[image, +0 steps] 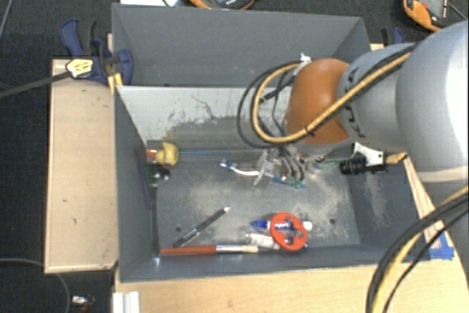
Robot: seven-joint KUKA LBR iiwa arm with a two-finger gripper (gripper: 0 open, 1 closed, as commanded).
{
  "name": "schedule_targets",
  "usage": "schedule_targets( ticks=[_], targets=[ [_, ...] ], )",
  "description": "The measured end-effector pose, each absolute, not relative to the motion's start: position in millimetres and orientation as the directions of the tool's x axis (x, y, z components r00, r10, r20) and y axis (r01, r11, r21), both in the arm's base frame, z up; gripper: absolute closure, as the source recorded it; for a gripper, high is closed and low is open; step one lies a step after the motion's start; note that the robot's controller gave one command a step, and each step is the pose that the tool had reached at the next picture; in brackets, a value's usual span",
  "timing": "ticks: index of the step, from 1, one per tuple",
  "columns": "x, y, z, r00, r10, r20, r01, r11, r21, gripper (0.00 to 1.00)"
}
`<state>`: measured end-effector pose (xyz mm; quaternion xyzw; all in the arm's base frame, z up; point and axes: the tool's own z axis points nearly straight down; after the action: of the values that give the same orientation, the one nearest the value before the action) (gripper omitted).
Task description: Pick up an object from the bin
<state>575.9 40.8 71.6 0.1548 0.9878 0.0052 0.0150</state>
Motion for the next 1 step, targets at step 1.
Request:
schedule_targets(
  ticks=[1],
  targets=[
    [572.8,40.3,106.1,-0.953,0.304,-0.017,0.304,0.953,0.011,1.0]
  ],
)
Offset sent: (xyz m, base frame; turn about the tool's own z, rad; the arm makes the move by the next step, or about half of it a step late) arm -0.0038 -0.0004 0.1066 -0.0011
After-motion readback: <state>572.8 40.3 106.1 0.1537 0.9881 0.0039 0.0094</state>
